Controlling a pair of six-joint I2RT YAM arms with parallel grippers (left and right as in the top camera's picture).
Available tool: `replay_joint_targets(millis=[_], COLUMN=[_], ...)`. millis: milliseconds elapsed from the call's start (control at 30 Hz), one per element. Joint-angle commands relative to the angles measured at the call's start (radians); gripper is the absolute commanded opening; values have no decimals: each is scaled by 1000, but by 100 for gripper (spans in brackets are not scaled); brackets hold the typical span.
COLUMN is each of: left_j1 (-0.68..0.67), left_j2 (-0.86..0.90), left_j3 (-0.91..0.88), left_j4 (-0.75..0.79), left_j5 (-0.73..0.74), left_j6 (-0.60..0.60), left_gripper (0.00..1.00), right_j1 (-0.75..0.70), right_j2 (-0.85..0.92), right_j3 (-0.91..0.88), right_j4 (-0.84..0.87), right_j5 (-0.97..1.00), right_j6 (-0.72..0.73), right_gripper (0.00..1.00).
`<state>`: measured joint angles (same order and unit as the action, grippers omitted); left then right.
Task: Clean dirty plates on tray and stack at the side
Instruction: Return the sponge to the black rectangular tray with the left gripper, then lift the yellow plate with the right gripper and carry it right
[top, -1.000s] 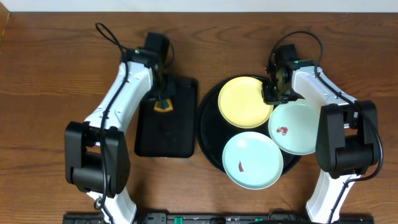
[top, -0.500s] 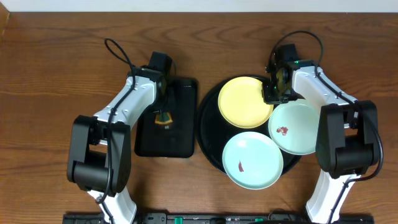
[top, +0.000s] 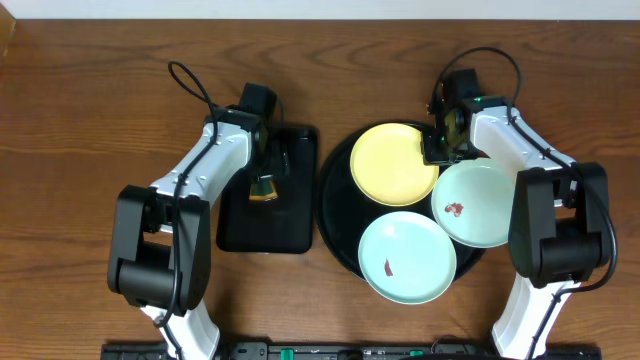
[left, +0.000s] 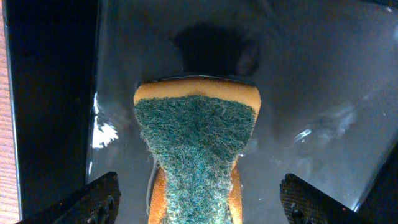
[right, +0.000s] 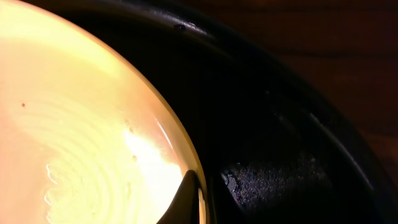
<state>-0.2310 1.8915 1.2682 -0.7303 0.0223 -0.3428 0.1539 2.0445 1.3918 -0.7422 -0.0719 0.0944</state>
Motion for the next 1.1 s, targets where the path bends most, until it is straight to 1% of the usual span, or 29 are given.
replay_joint_targets(millis=[0,67,233,433,800,933,1067], left_j1=[-1,-1,-1,-1,-1,-1,-1], left_j2=[6,6,6,6,6,6,6], left_j3=[-4,-4,-4,-4,-4,-4,-4], left_j4=[-1,-1,-1,-1,-1,-1,-1], left_j5=[-12,-12,-12,-12,-12,-12,-12], left_j6=[2,2,2,2,2,2,2], left_gripper=[83,88,89,89,89,89,90], right_j1=[5,5,5,5,5,19,70], right_j2=[9,9,9,-13,-231,-303,-357], right_j3=[-8,-8,0,66,87,87,87], right_j4=[2,2,9,-21,-42,-68,-86], right_j5=[11,11,12,12,42,119,232], right_j6=[1,1,-6,-6,-67,-66,-67], right_gripper=[4,1,1,1,1,1,1])
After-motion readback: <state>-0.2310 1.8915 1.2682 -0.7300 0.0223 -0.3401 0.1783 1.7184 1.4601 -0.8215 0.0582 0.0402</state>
